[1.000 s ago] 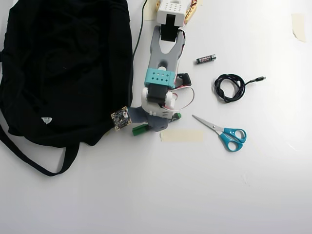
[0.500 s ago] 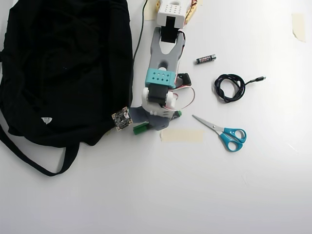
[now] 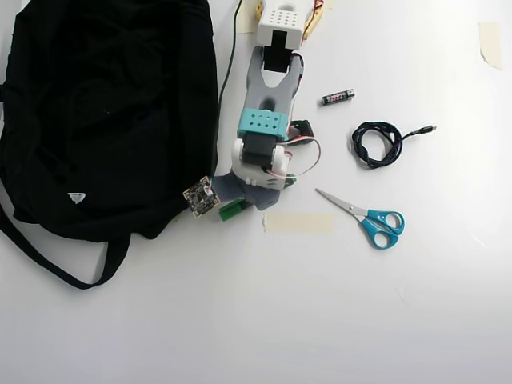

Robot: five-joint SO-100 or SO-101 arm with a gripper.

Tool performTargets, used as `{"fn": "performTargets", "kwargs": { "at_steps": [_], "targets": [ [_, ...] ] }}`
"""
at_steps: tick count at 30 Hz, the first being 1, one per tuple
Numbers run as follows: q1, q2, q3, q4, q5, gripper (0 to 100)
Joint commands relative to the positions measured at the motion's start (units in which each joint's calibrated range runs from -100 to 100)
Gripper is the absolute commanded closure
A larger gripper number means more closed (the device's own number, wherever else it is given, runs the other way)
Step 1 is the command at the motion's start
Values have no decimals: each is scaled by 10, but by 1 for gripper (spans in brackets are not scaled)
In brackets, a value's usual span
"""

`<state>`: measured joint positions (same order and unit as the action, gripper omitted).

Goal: Put the green marker into the black bag

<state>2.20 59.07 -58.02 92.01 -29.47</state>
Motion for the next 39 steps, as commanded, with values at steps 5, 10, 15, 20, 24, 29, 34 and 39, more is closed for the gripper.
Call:
{"fn": "performTargets", "kwargs": {
  "at_steps": [5,10,15,20,24,29,34,39],
  "targets": [
    [0,-14,-81,44,60,98],
    [-2,-14,-116,62,106,98],
    [-4,-14,-149,62,145,98],
    [-4,-14,-165,62,183,98],
    [-11,-14,-175,62,205,98],
    [-19,-14,-197,62,219,98],
    [-35,-14,-233,62,252,98],
    [-35,-13,-258,62,274,98]
  ]
}}
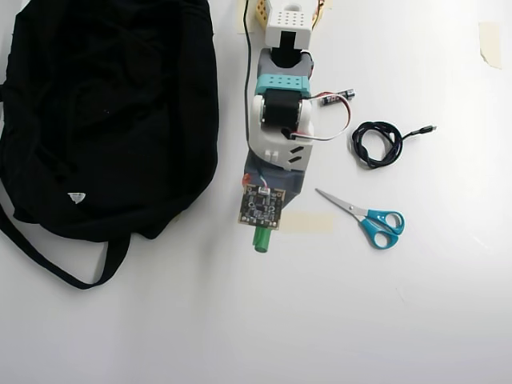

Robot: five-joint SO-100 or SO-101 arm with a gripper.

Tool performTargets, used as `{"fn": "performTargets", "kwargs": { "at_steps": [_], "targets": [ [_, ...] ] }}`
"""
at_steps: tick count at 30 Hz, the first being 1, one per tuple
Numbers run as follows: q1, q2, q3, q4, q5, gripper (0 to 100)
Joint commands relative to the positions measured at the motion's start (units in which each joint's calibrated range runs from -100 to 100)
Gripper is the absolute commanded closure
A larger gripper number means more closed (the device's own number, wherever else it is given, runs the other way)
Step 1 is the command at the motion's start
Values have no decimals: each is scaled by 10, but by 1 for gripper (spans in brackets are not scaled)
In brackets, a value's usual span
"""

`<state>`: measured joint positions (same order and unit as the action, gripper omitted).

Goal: Put the green marker into the black bag

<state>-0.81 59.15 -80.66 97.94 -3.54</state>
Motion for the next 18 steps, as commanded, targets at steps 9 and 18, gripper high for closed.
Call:
{"fn": "performTargets", "kwargs": {
  "at_steps": [9,18],
  "targets": [
    [-14,-8,-35,12,28,98],
    [-14,-27,-21,13,39,98]
  ]
}}
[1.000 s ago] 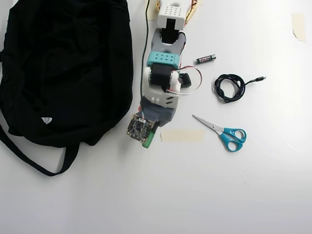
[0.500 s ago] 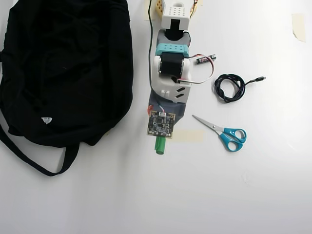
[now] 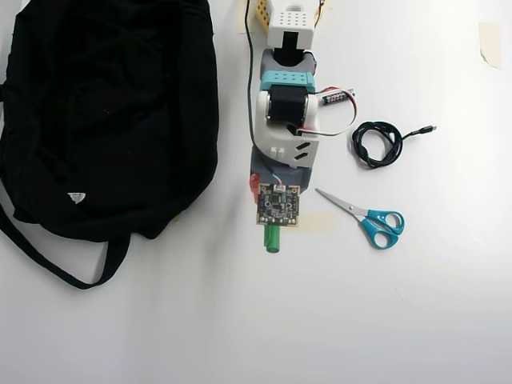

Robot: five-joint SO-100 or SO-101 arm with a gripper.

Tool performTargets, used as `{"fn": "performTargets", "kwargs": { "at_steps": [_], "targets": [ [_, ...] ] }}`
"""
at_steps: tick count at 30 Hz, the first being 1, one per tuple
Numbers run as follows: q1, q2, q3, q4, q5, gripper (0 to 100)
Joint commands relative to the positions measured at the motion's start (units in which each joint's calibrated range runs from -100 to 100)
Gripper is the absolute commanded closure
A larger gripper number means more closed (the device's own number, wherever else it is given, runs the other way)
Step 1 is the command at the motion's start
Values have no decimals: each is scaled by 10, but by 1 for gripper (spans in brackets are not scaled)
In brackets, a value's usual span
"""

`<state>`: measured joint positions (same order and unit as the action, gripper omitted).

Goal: Put the green marker into the black bag

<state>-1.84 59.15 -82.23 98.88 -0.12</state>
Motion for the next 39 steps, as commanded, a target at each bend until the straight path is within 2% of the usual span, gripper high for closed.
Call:
{"fn": "performTargets", "kwargs": {
  "at_steps": [1,13,39],
  "targets": [
    [-3,-32,7,3,4,98],
    [-3,-191,246,-4,2,98],
    [4,-392,591,-84,-2,98]
  ]
}}
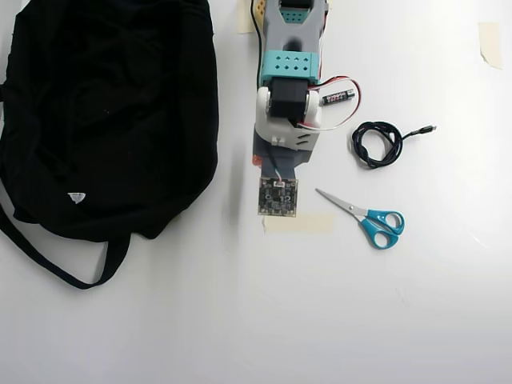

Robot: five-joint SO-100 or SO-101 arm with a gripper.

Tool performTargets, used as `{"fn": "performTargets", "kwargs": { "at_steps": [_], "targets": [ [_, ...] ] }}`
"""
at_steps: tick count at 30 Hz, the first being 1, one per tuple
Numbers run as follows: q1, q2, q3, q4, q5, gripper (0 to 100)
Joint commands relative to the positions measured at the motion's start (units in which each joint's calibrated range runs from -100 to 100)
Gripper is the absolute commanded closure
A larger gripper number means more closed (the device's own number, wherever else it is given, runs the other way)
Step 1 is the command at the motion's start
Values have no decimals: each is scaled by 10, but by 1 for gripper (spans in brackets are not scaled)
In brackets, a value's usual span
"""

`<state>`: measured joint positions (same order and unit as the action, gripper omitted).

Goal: Put the green marker into the black bag

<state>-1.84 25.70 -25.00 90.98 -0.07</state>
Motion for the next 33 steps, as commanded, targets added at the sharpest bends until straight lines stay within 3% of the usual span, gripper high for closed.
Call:
{"fn": "performTargets", "kwargs": {
  "at_steps": [1,12,33],
  "targets": [
    [6,-62,25,-5,-3,98],
    [14,-106,103,-67,-12,98],
    [39,-206,198,-68,-31,98]
  ]
}}
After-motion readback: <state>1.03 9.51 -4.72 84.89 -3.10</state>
